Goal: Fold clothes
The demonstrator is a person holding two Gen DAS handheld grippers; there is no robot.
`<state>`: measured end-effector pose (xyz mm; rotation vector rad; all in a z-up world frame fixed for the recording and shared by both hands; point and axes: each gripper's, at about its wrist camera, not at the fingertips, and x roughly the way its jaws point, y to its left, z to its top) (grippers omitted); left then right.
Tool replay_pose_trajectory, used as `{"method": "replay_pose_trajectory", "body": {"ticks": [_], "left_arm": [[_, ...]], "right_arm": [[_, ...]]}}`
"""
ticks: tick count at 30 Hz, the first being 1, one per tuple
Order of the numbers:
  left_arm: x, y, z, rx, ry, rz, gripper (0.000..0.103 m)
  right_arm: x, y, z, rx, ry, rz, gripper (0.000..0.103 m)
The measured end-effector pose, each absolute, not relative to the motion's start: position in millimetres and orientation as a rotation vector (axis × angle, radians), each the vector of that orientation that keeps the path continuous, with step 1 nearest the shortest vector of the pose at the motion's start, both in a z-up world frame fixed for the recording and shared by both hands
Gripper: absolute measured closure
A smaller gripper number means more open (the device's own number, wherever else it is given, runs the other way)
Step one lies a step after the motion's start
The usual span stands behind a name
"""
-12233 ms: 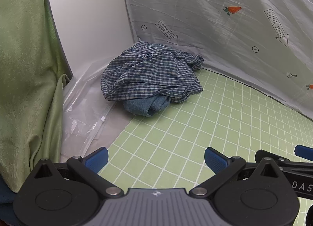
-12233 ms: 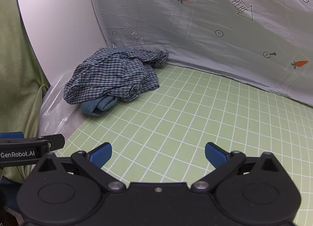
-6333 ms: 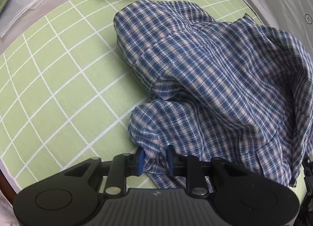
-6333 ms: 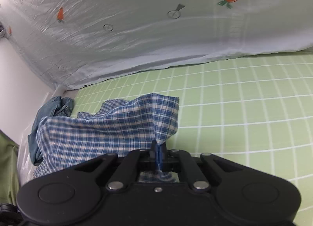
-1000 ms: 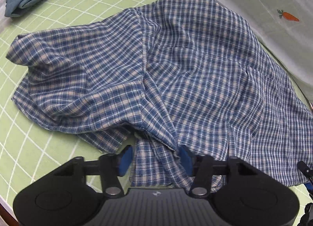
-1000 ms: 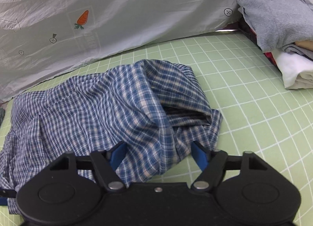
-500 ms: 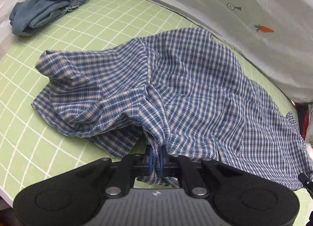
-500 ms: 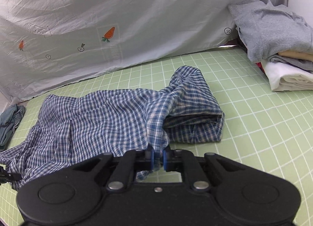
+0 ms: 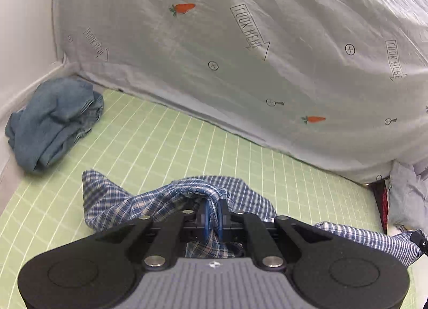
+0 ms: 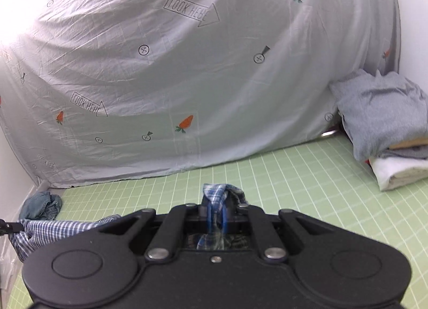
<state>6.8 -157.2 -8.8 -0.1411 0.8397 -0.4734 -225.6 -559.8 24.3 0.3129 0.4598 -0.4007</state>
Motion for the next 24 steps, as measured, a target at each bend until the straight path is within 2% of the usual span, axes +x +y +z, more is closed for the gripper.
{"method": "replay_pose_trajectory", "body": {"ticks": [6,11,13,14,15,16,17,18,24], "left_arm": [[96,-198,-25,-0.138,0.815,-0.502,0.096],[188,-262,-59,-0.133,0.846,-0.497,0.095],[215,-286,-79,-0.09,0.891,-0.458,0.089],[226,-297,-89,-0.063,0.916,-0.436,0.088],[234,-306,-97,-0.044,0.935,-0.418,0.077],[230,-306,-100,-0.051,0.934,-0.412,0.061],[226,-307,-104,-0.059,0.934,-0.405,0.052],[222,-307,-107,-0.065,0.937,-0.405,0.038],[165,-302,-126,0.003,1.043,-0.445,0.036]], "right_arm": [[-138,-593,24,0.256,0.456,-0.408,0.095],[-50,-651,-5,0.321,0.487,-0.461,0.094],[-12,-667,-27,0.296,0.544,-0.513,0.077],[3,-670,-38,0.256,0.573,-0.545,0.074],[11,-669,-46,0.234,0.594,-0.561,0.06],[19,-669,-55,0.214,0.615,-0.576,0.051],[17,-667,-63,0.234,0.628,-0.563,0.049],[14,-665,-71,0.255,0.642,-0.55,0.048],[-38,-642,-110,0.433,0.744,-0.528,0.045]]}}
